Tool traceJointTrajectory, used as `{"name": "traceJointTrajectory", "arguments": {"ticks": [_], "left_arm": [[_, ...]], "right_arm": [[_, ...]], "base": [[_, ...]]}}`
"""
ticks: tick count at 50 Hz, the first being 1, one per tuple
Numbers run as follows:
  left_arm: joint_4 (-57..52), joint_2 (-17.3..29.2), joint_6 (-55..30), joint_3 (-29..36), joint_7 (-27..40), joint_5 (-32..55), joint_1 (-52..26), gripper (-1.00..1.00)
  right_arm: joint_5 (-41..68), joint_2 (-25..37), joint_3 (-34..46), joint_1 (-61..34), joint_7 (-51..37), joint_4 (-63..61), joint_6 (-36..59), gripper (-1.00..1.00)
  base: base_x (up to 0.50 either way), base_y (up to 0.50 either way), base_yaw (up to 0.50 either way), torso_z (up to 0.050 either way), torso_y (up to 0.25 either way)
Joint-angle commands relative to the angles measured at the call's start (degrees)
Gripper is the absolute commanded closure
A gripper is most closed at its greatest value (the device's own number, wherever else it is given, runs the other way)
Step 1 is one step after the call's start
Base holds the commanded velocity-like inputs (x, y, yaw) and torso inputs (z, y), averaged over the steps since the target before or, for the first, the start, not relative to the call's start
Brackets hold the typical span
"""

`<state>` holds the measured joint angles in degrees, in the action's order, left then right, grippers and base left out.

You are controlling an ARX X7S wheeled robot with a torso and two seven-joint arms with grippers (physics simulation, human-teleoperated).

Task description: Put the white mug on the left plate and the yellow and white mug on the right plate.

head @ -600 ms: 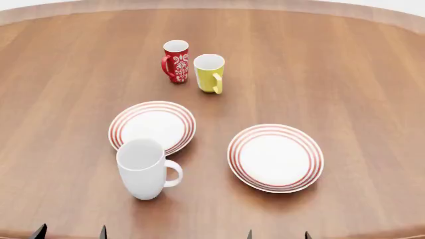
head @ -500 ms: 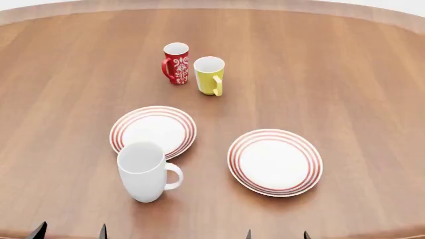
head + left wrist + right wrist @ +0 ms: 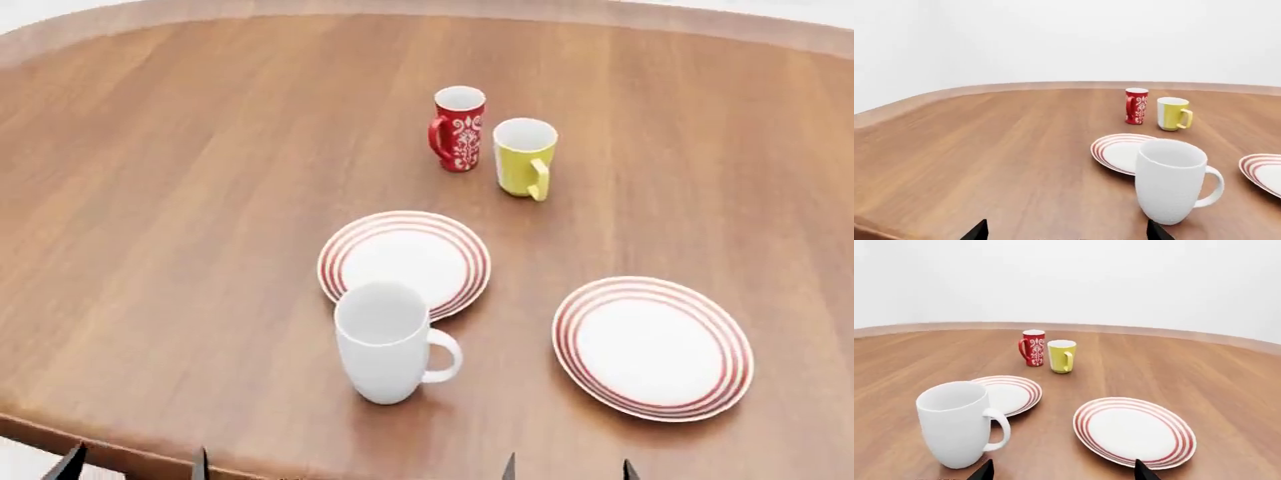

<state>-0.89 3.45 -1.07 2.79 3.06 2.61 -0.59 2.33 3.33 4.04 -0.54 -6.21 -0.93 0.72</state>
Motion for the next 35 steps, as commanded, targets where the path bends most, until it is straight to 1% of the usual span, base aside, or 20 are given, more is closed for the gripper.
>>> {"name": "traceJointTrajectory", "arguments": {"ticks": [1,8,13,29,30,32,33,35], "left_arm": [[-0.6,0.5,1.4,0.2,1.3,2.1,0.5,-1.00],[-0.1,1.5,2.1,2.0,1.8,0.5,0.6,-1.00],[-0.1,1.7,2.4,2.1,2.3,0.9,0.7,-1.00],[0.0,2.8,3.6,3.4,3.8,1.1,0.7,-1.00],[-0.3,2.9,3.1,3.4,4.1,1.0,0.6,-1.00],[-3.8,2.9,-0.3,2.5,4.7,2.4,0.1,-1.00],[-9.7,3.7,-6.5,2.3,5.0,2.9,-0.9,-1.00],[-14.7,5.1,-12.8,3.3,4.8,2.1,-2.2,-1.00]], "right_arm": [[-1.6,1.5,2.5,0.1,-1.8,-0.5,0.0,-1.00],[-1.8,2.1,3.1,0.1,-2.6,-0.6,-0.4,-1.00],[-3.1,2.7,4.5,0.1,-2.9,0.2,-1.6,-1.00],[-3.8,3.8,5.5,0.9,-5.0,-1.7,-2.6,-1.00],[-3.7,3.8,5.2,1.2,-5.4,-2.6,-2.7,-1.00],[-2.8,4.0,4.9,0.7,-5.0,-5.0,2.5,-1.00],[0.0,4.1,3.7,0.8,-4.1,-8.8,4.7,-1.00],[2.4,4.3,2.4,0.2,-3.8,-11.7,8.8,-1.00]], "base": [[0.00,0.00,0.50,0.000,0.000],[0.00,0.00,0.50,0.000,0.000],[0.00,0.00,0.50,0.000,0.000],[0.00,0.00,0.50,0.000,0.000],[0.00,0.00,0.50,0.000,0.000],[0.00,0.00,0.00,0.000,0.000],[0.00,0.00,0.00,0.000,0.000],[0.00,0.00,0.00,0.000,0.000]]}}
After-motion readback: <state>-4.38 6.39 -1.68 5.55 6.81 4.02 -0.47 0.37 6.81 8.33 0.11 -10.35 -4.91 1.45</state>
